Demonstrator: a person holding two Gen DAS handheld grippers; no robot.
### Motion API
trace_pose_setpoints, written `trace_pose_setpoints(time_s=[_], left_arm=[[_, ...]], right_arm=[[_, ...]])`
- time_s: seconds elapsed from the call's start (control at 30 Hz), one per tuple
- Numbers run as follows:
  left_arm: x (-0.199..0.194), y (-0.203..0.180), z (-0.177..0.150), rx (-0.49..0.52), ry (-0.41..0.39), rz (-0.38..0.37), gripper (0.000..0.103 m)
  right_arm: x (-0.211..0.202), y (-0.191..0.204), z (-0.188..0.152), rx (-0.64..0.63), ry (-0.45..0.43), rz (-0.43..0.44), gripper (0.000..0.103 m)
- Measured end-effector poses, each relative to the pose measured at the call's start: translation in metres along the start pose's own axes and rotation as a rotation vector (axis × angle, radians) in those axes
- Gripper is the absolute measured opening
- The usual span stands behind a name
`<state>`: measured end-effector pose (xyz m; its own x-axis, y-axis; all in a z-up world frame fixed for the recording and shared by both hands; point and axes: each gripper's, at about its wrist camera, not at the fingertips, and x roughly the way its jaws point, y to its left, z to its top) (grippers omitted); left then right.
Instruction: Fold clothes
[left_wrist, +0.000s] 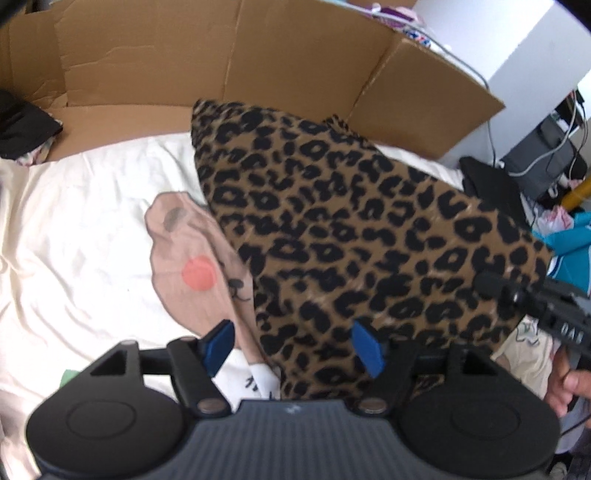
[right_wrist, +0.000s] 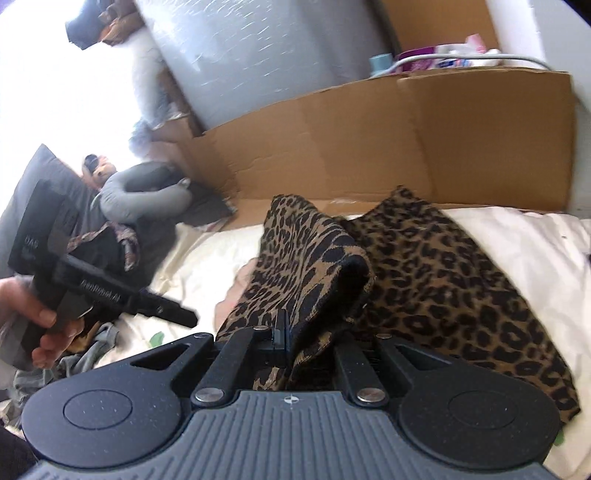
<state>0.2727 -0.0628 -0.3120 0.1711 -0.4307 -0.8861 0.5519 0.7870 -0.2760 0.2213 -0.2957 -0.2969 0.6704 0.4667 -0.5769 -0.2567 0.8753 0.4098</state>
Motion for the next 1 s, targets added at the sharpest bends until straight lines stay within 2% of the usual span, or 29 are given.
trace_pose_setpoints(time_s=[0.17, 0.37, 0.5, 0.77, 1.0], left_arm=[[-0.005, -0.006, 0.000, 0.084, 0.038, -0.020, 0.074], [0.001, 0.008, -0.007, 0.117, 0.037, -0.066, 0.077], [0.011, 0.034, -0.019, 0.083, 0.048, -0.089, 0.077], [0.007, 0.060, -0.043, 0.031, 0.075, -0.110, 0.076], [0.009, 0.074, -0.053, 0.004, 0.118, -0.112, 0.076]], right_arm=[[-0.011, -0.028, -0.007, 0.077, -0.020, -0.039, 0.001], [-0.016, -0.064, -0.019, 0.156, -0.026, -0.097, 0.001], [-0.021, -0.086, -0.028, 0.212, -0.018, -0.117, 0.001], [-0.023, -0.138, -0.055, 0.419, -0.008, -0.153, 0.001], [-0.026, -0.158, -0.066, 0.533, -0.013, -0.219, 0.004]])
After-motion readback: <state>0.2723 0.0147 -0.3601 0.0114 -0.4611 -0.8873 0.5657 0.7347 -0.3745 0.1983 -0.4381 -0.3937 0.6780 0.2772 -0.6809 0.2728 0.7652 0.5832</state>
